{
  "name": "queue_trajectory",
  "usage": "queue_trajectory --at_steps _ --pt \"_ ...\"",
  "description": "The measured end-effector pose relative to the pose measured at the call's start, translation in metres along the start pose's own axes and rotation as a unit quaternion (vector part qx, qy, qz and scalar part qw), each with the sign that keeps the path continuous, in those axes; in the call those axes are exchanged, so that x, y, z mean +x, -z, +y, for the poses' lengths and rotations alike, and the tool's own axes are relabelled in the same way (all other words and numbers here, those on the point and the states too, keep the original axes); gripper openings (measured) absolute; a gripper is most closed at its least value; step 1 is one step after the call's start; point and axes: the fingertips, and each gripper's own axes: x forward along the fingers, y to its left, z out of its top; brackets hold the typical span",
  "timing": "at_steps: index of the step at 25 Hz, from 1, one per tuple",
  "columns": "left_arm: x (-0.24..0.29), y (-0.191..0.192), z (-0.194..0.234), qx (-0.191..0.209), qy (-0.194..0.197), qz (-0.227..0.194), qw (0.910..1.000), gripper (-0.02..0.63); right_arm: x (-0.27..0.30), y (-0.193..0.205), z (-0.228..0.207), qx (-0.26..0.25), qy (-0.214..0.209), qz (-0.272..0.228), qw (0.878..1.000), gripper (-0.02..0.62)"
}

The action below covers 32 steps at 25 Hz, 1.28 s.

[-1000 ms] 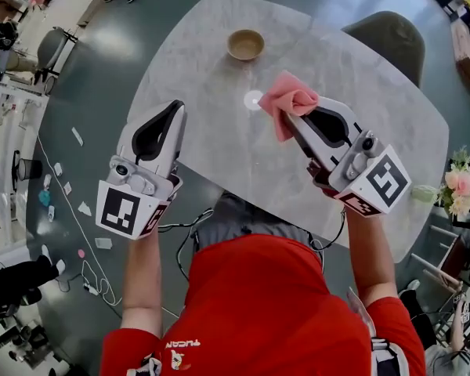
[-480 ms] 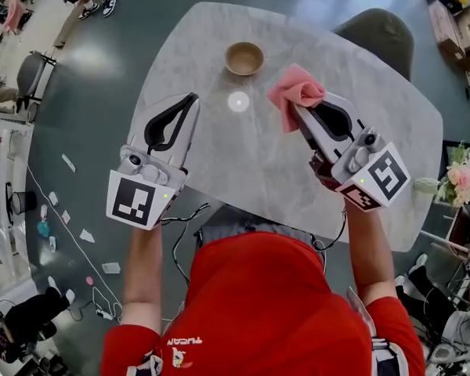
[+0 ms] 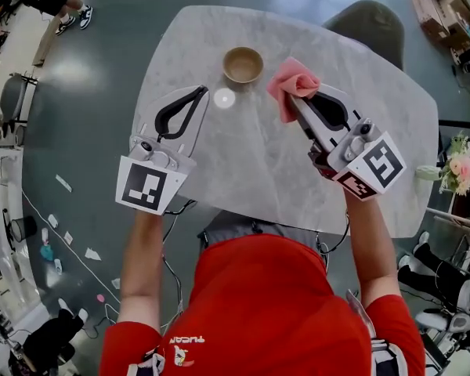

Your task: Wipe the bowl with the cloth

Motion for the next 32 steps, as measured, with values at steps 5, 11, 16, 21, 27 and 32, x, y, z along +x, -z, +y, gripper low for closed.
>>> queue_trajectory --at_steps 5,11,16,21,27,32 --pt "0.018 0.012 0.006 -0.006 0.019 0.008 0.9998 0.006 0.008 0.006 -0.015 0.002 0.002 0.007 1.0 0.021" --pt "0.047 0.029 0.027 -0.015 0.041 0.013 0.999 0.021 0.033 0.019 -0.042 0.007 -0.003 0.025 1.0 0.021" --pt "0.068 0.048 0.031 -0.011 0.069 0.025 0.9972 0.129 0.042 0.032 -0.06 0.011 0.001 0.034 0.999 0.021" --pt "0.085 0.067 0.029 -0.012 0.103 0.04 0.9938 0.249 0.049 0.044 -0.071 0.014 0.005 0.048 0.999 0.021" --pt "0.107 0.091 0.028 0.028 0.155 0.043 0.9866 0.351 0.063 0.059 -0.086 0.018 0.007 0.066 0.998 0.021" --pt "0.127 0.12 0.035 0.027 0.18 0.073 0.9805 0.417 0.084 0.077 -0.103 0.023 0.008 0.084 0.996 0.021"
